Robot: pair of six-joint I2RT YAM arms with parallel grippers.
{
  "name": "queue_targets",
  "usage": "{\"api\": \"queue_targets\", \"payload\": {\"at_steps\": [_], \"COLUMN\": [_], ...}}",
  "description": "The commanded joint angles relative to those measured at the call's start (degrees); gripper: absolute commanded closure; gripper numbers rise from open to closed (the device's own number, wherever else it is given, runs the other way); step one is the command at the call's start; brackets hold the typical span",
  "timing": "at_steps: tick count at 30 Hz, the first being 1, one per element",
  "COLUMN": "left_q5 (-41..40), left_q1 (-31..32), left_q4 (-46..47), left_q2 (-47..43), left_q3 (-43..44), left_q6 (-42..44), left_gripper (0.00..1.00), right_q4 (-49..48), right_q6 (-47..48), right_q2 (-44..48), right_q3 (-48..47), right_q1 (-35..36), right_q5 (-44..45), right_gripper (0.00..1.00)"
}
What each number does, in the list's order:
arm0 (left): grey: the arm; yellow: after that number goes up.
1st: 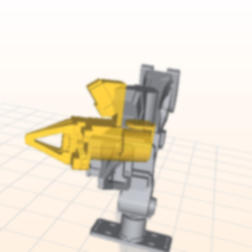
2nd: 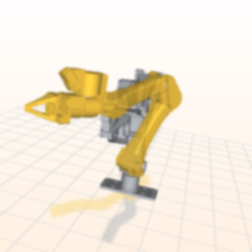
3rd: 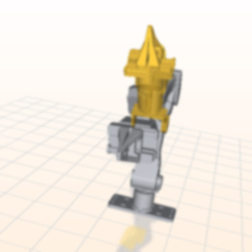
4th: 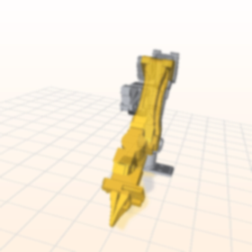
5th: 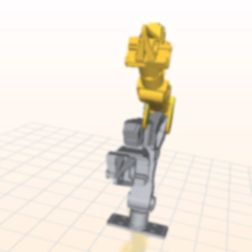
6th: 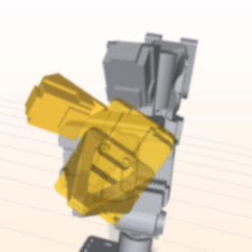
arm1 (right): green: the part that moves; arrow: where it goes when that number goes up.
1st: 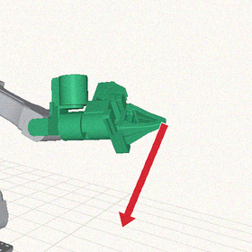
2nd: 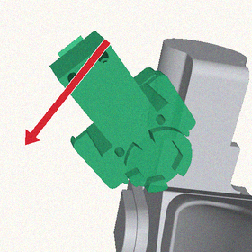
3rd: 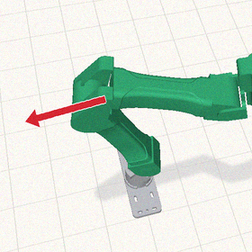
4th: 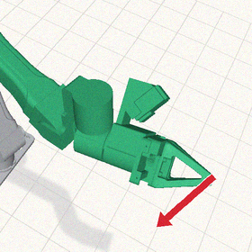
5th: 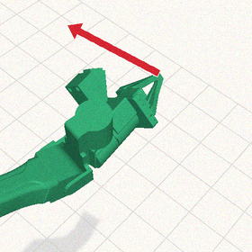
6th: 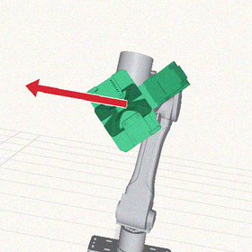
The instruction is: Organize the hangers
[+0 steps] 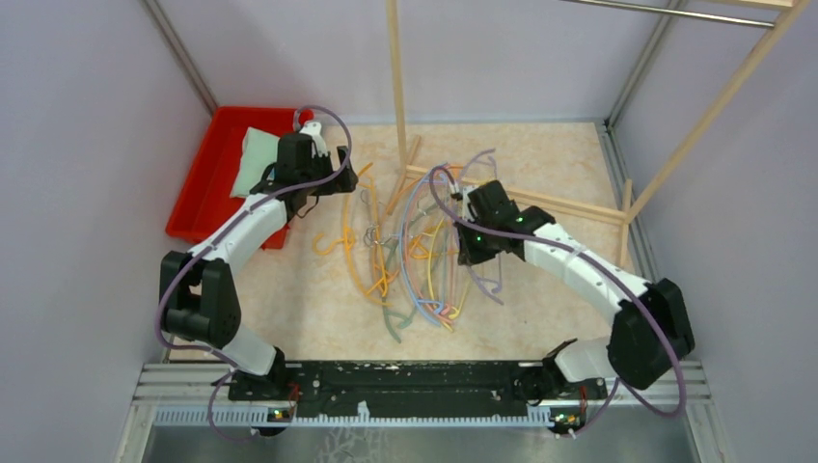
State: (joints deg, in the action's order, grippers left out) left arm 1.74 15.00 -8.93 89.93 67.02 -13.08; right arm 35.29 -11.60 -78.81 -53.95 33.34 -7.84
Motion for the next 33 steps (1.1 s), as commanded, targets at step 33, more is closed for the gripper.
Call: {"api": "queue_targets", "payload": {"at_steps": [33], "left_q5": [-6.2], "left_q1": [-0.2], "left_q4": [-0.1], "left_q2": [-4.2], "left_q3": [-3.2], "left_q6": [4.0], "left_gripper": [0.00], "right_q4": [-31.2], "right_q6": [-11.0], "right_q2": [-8.0], "right_q3": [-47.7], "right_q1": [-13.6], "right_q5": [7.9], "right_gripper": [1.00]}}
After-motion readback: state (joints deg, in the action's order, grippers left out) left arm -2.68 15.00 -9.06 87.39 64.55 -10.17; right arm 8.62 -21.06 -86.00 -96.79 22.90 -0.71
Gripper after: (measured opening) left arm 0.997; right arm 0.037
